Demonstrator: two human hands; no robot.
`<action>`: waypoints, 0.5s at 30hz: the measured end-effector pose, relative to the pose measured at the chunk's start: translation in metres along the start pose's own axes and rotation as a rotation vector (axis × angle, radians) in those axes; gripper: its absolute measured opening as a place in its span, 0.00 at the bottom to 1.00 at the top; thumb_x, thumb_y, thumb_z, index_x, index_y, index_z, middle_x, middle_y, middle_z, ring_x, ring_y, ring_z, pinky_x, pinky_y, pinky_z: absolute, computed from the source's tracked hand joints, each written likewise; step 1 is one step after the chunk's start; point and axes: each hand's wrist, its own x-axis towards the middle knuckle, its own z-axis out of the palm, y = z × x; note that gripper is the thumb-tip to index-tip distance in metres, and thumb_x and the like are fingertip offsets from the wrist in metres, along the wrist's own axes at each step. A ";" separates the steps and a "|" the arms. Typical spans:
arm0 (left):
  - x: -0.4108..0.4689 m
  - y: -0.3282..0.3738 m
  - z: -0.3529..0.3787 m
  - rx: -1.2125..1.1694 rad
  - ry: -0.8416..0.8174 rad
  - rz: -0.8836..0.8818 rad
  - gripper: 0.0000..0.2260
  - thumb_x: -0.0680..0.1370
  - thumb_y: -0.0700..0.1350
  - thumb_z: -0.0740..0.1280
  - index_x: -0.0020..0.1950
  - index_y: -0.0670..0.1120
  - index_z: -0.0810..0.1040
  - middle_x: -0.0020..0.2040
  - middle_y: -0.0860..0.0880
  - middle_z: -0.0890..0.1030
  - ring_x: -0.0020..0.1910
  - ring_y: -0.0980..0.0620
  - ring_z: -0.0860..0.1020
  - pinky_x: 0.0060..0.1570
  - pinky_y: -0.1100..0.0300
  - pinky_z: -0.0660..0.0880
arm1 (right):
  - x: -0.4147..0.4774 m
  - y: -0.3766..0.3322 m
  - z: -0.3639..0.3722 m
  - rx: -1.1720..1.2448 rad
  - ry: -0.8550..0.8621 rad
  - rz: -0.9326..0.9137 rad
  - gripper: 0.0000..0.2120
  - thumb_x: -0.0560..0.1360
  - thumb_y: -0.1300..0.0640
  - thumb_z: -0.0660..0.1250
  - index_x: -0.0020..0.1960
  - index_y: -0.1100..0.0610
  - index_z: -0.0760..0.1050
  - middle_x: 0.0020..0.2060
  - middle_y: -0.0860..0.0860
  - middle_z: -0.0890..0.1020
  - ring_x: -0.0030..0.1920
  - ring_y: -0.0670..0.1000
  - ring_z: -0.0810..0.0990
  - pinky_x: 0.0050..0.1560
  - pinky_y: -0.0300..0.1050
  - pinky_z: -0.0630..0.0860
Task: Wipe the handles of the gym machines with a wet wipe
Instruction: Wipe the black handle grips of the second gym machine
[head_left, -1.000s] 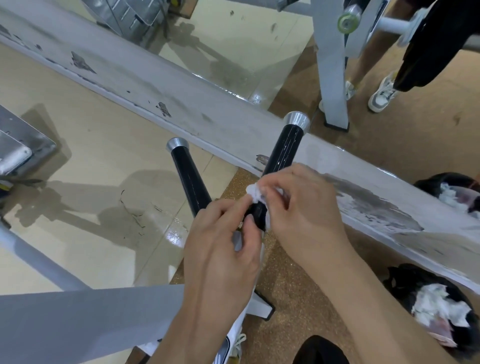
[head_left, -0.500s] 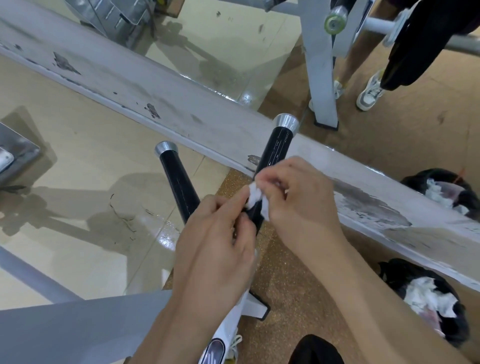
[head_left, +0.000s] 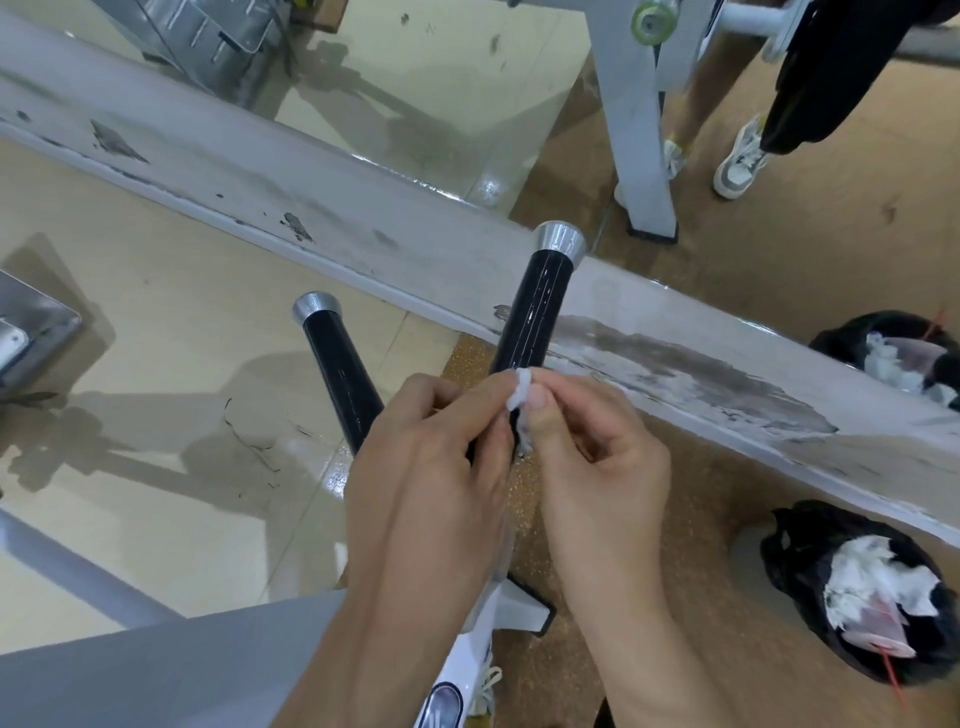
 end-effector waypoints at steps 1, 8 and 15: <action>0.000 0.001 -0.001 0.013 -0.002 0.012 0.13 0.77 0.53 0.60 0.58 0.61 0.79 0.39 0.55 0.73 0.36 0.55 0.74 0.30 0.61 0.71 | -0.005 -0.001 -0.003 0.061 -0.017 0.048 0.08 0.71 0.60 0.73 0.48 0.49 0.84 0.47 0.48 0.82 0.47 0.44 0.82 0.45 0.33 0.76; 0.002 0.008 0.000 0.132 -0.092 -0.010 0.20 0.74 0.55 0.67 0.65 0.61 0.73 0.45 0.54 0.74 0.43 0.56 0.75 0.38 0.63 0.70 | 0.022 0.003 0.006 0.110 0.062 0.109 0.11 0.72 0.65 0.71 0.39 0.49 0.83 0.35 0.50 0.84 0.35 0.51 0.81 0.38 0.45 0.79; 0.002 0.007 0.000 0.102 -0.093 -0.011 0.24 0.69 0.49 0.74 0.64 0.59 0.76 0.45 0.53 0.73 0.41 0.55 0.76 0.38 0.68 0.69 | 0.030 0.001 0.003 0.102 0.035 0.076 0.13 0.71 0.67 0.70 0.38 0.49 0.81 0.35 0.49 0.84 0.36 0.48 0.81 0.40 0.47 0.80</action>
